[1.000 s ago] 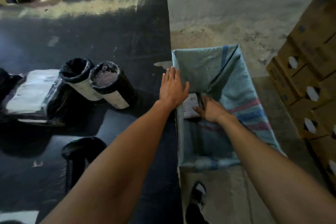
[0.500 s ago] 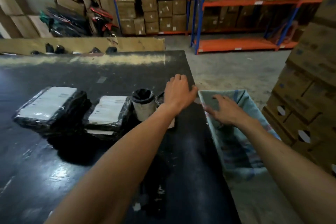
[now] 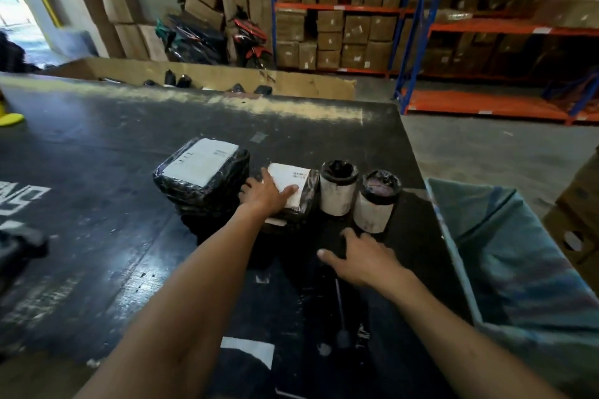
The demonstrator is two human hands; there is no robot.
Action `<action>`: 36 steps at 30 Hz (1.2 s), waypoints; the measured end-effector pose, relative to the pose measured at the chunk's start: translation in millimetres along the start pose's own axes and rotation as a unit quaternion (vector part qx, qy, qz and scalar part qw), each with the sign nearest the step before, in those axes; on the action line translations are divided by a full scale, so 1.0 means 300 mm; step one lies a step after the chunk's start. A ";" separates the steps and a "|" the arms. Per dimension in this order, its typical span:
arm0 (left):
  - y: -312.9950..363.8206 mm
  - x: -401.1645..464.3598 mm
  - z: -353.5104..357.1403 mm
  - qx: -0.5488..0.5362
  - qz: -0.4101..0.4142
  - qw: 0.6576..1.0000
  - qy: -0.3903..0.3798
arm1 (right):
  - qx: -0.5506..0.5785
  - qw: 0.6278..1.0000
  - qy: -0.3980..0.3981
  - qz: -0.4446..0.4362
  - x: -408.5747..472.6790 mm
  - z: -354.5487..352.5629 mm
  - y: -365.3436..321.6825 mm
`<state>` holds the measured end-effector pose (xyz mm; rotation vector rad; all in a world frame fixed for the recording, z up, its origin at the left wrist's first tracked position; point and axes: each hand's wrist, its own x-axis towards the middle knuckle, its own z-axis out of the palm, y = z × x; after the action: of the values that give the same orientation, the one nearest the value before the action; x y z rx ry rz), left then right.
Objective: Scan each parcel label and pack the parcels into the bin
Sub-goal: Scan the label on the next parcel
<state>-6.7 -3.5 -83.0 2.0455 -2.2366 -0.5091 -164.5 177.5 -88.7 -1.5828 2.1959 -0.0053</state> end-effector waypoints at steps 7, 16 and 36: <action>-0.019 0.066 -0.084 0.005 0.005 0.994 -0.111 | 0.229 0.970 -0.019 0.086 -0.009 0.140 0.000; 0.009 -0.039 -0.031 -0.110 0.000 0.994 0.015 | 0.581 0.808 0.016 0.098 -0.010 0.165 0.021; -0.147 -0.235 0.080 -0.304 0.017 0.938 0.168 | 0.518 0.831 0.172 -0.109 -0.059 -0.175 -0.156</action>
<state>36.7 67.6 -106.3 1.6211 -1.6437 -0.6793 -135.7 164.4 -23.3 -1.1684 1.6461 -1.3897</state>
